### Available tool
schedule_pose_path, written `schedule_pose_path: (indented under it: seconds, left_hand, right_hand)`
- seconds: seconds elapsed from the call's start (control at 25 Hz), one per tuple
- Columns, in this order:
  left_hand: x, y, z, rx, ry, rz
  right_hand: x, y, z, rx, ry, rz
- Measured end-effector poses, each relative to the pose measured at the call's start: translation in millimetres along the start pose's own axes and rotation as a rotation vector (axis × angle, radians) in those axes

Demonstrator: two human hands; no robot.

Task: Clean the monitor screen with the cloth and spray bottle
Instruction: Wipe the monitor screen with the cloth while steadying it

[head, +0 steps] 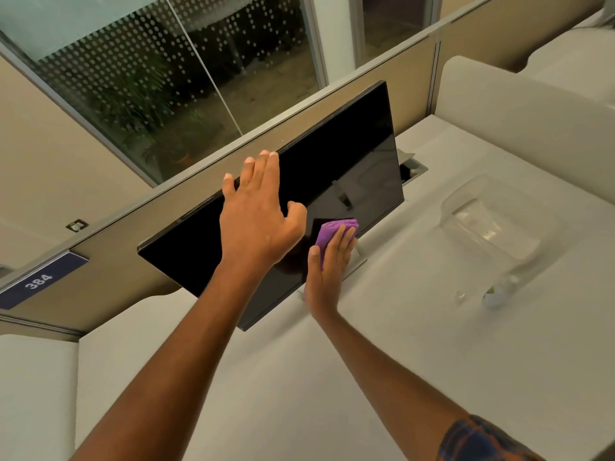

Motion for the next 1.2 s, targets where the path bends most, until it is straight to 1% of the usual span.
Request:
schedule_pose_path:
  seconds: [0.08,0.16,0.24,0.32,0.44,0.6,0.72,0.84,0.92,1.04,1.2]
  left_hand:
    - [3.8,-1.3,-1.6,0.058,0.016,0.027]
    - [4.2,-3.0,1.1,0.071,0.014,0.03]
    - [3.2,-4.6,2.7,0.058,0.005,0.013]
    - [4.1,-6.2,1.4,0.055,0.003,-0.006]
    - [4.8,-6.5,-0.4,0.065,0.01,-0.034]
    - [3.3,-8.3,-2.4,0.068,0.011,-0.044]
    - [3.8,-9.0,-2.9,0.084,0.007,-0.04]
    - [3.1,-9.6,-2.1,0.076,0.004,-0.052]
    - [3.1,-10.0,-2.6,0.064,0.001,-0.055]
    - [2.8,-9.6,-1.7,0.057,-0.004,-0.05]
    - [2.7,-8.2,0.6,0.052,-0.003,-0.035]
  right_hand:
    - [-5.7,21.6,-39.4,0.062,-0.069,-0.061]
    - [-12.5,47.9,-81.2,0.122,-0.12,-0.11]
    - [-25.2,68.5,-116.6,0.163,-0.105,-0.08]
    - [-43.2,79.2,-140.4,0.223,-0.06,0.014]
    - [-77.2,78.5,-155.2,0.278,0.055,0.098]
    - [-117.6,73.6,-162.8,0.25,0.256,0.136]
    - [-138.9,59.9,-152.1,0.248,0.468,0.212]
    - [-143.4,43.6,-131.6,0.195,0.685,0.28]
    - [-139.1,42.8,-125.0,0.178,0.73,0.311]
    - [-136.7,57.0,-131.1,0.169,0.72,0.309]
    - [-140.1,84.6,-151.6,0.226,0.767,0.413]
Point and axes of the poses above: each hand's wrist, its own z-axis away from the middle knuckle, its own y-axis out of the back of the hand, x = y × z, the point moved 4 cm from there along -z, towards the middle knuckle, and after that the axes turned 10 degrees about -y, right-handed, at the moved point
